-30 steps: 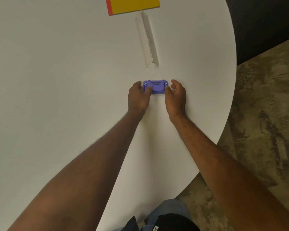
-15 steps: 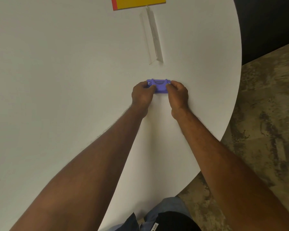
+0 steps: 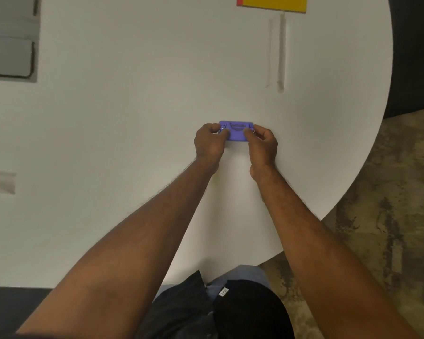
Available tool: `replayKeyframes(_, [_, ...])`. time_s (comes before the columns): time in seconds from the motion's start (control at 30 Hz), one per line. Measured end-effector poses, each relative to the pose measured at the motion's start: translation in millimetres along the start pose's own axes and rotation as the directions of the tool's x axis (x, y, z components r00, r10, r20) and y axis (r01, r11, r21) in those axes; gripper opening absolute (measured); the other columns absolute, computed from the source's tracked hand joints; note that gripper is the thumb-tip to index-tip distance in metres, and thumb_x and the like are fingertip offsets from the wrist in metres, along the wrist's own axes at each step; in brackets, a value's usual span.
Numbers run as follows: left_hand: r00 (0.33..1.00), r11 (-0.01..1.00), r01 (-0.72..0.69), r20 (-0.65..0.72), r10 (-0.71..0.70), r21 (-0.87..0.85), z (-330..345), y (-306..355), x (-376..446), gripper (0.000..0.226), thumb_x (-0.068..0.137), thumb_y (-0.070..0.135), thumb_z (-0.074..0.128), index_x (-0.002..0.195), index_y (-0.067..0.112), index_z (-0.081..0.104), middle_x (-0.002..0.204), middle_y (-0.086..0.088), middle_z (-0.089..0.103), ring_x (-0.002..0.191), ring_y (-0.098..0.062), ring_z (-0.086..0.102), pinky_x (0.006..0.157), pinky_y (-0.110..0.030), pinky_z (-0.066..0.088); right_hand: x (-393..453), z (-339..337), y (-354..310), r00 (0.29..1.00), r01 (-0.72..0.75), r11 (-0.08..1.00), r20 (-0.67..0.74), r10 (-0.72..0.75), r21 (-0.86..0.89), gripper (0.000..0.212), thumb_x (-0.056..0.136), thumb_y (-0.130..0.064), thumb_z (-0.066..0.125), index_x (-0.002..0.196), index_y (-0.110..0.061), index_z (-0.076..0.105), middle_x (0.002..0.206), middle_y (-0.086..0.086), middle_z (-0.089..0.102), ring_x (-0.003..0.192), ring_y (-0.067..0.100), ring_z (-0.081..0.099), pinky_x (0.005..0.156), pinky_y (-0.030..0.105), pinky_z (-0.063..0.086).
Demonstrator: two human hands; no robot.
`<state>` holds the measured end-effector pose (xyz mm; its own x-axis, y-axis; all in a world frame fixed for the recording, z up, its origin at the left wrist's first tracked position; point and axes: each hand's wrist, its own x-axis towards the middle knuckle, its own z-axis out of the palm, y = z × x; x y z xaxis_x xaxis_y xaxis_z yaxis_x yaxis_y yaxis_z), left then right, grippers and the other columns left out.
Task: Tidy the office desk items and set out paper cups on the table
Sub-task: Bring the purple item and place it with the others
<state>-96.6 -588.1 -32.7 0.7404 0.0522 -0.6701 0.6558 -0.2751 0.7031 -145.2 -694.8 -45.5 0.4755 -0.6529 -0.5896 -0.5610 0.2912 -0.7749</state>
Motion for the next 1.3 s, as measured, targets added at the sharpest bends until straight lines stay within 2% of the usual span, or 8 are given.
replayKeyframes(0.2, [0.993, 0.997, -0.011, -0.115, 0.002, -0.077, -92, -17, 0, 0.029, 0.089, 0.020, 0.071, 0.115, 0.009, 0.065, 0.118, -0.003, 0.067, 0.110, -0.020, 0.063, 0.091, -0.027, 0.049, -58, 63, -1, 0.980, 0.037, 0.999, 0.195, -0.028, -0.041, 0.026, 0.088, -0.014, 0.075, 0.111, -0.023, 0.067, 0.118, -0.002, 0.071, 0.103, 0.010, 0.068, 0.083, 0.018, 0.049])
replayKeyframes(0.4, [0.974, 0.984, -0.021, -0.225, -0.020, -0.177, -206, -20, 24, 0.030, 0.088, 0.021, 0.072, 0.116, 0.011, 0.064, 0.119, -0.002, 0.067, 0.111, -0.019, 0.063, 0.100, -0.035, 0.052, -108, 167, -7, 0.943, 0.115, 0.984, 0.326, -0.065, -0.138, 0.035, 0.089, -0.017, 0.075, 0.122, -0.016, 0.066, 0.122, 0.001, 0.070, 0.110, 0.015, 0.067, 0.086, 0.021, 0.052])
replayKeyframes(0.57, [0.955, 0.963, -0.030, -0.291, -0.051, -0.268, -298, -15, 53, 0.032, 0.089, 0.020, 0.073, 0.118, 0.011, 0.062, 0.120, -0.003, 0.066, 0.110, -0.020, 0.064, 0.098, -0.034, 0.052, -145, 263, -16, 0.909, 0.195, 0.962, 0.404, -0.104, -0.192, 0.035, 0.090, -0.019, 0.074, 0.123, -0.018, 0.066, 0.123, -0.002, 0.069, 0.110, 0.012, 0.065, 0.090, 0.023, 0.051])
replayKeyframes(0.77, [0.923, 0.926, -0.049, -0.371, -0.101, -0.373, -421, -16, 104, 0.036, 0.089, 0.020, 0.073, 0.122, 0.015, 0.059, 0.119, -0.002, 0.065, 0.104, -0.017, 0.063, 0.085, -0.024, 0.049, -184, 400, -20, 0.834, 0.327, 0.909, 0.532, -0.150, -0.257, 0.033, 0.088, -0.017, 0.073, 0.121, -0.016, 0.068, 0.118, -0.002, 0.071, 0.111, 0.013, 0.066, 0.097, 0.028, 0.053])
replayKeyframes(0.97, [0.878, 0.896, -0.045, -0.446, -0.176, -0.442, -531, -20, 155, 0.049, 0.090, 0.024, 0.073, 0.135, 0.015, 0.055, 0.125, -0.001, 0.064, 0.109, -0.017, 0.063, 0.093, -0.027, 0.052, -222, 527, -22, 0.739, 0.446, 0.840, 0.656, -0.153, -0.307, 0.035, 0.090, -0.017, 0.071, 0.125, -0.014, 0.067, 0.118, 0.000, 0.071, 0.109, 0.015, 0.066, 0.094, 0.026, 0.052])
replayKeyframes(1.03, [0.862, 0.881, -0.054, -0.468, -0.197, -0.470, -564, -25, 169, 0.044, 0.090, 0.024, 0.073, 0.130, 0.011, 0.061, 0.123, -0.004, 0.068, 0.110, -0.021, 0.066, 0.098, -0.035, 0.055, -235, 565, -21, 0.698, 0.478, 0.822, 0.702, -0.142, -0.309, 0.034, 0.091, -0.017, 0.071, 0.124, -0.014, 0.067, 0.118, -0.001, 0.070, 0.108, 0.014, 0.065, 0.092, 0.025, 0.052])
replayKeyframes(1.2, [0.795, 0.827, -0.108, -0.548, -0.261, -0.551, -632, -40, 199, 0.027, 0.088, 0.022, 0.073, 0.110, 0.007, 0.070, 0.106, -0.007, 0.074, 0.092, -0.022, 0.067, 0.087, -0.036, 0.057, -262, 652, -13, 0.584, 0.577, 0.754, 0.804, -0.113, -0.314, 0.037, 0.092, -0.018, 0.069, 0.129, -0.013, 0.065, 0.122, 0.000, 0.069, 0.112, 0.014, 0.064, 0.098, 0.028, 0.052])
replayKeyframes(1.3, [0.754, 0.815, -0.113, -0.583, -0.303, -0.569, -665, -45, 217, 0.014, 0.089, 0.023, 0.073, 0.096, 0.011, 0.072, 0.100, -0.009, 0.074, 0.092, -0.022, 0.068, 0.092, -0.043, 0.058, -273, 698, -8, 0.517, 0.639, 0.707, 0.850, -0.102, -0.304, 0.041, 0.093, -0.020, 0.071, 0.132, -0.011, 0.064, 0.125, 0.002, 0.069, 0.114, 0.015, 0.064, 0.102, 0.030, 0.052])
